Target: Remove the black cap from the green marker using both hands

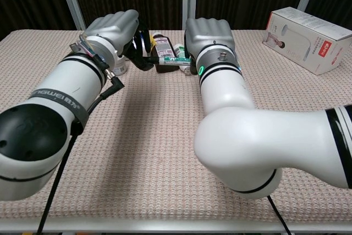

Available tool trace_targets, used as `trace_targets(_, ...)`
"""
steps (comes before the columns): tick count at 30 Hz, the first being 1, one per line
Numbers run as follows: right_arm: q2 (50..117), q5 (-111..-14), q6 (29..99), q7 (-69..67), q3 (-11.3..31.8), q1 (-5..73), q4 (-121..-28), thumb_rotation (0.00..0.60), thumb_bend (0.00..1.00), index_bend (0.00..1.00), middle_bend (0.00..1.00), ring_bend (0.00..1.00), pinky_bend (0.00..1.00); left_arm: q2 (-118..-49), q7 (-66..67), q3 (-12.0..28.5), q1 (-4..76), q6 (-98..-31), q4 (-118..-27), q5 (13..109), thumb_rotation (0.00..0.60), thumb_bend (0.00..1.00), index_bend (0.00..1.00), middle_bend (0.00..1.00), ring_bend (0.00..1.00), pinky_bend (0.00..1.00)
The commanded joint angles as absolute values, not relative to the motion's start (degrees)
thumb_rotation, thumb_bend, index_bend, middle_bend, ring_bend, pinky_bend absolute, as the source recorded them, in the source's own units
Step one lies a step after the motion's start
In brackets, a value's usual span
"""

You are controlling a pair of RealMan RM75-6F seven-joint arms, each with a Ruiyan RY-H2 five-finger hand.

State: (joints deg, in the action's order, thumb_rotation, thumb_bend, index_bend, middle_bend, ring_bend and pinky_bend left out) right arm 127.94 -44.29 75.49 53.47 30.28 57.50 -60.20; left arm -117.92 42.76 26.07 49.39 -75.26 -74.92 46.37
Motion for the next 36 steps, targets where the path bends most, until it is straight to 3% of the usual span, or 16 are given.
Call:
trace_targets(1, 127.98, -44.41, 75.46, 53.40, 30.39, 57.48, -60.21, 0.600, 0.26, 0.67, 0.61, 0.48, 0.54, -117.94, 42.73, 26.13, 49.39, -75.09, -74.92, 46.11, 0.600, 0.23, 0.53, 0.55, 0.48, 0.53)
trace_targets(11, 127.84, -44.57, 75.14, 53.61, 30.71, 57.24, -60.39, 0.600, 0.26, 0.67, 0.61, 0.48, 0.54, -118.00, 42.13, 26.06, 49.43, -74.82, -74.56, 46.11, 0.600, 0.25, 0.54, 0.56, 0.51, 0.55)
trace_targets(24, 127.58, -45.24, 75.21, 53.39, 30.44, 56.65, -61.09, 0.600, 0.26, 0.67, 0.61, 0.48, 0.54, -117.49, 41.06, 25.99, 49.46, -73.78, -75.31, 46.12, 0.600, 0.37, 0.61, 0.63, 0.59, 0.63)
trace_targets(36, 124.64, -46.45, 77.62, 53.25, 28.10, 52.78, -65.46, 0.600, 0.27, 0.68, 0.62, 0.48, 0.54, -113.99, 38.64, 25.54, 47.04, -74.39, -78.10, 46.82, 0.600, 0.39, 0.64, 0.66, 0.62, 0.66)
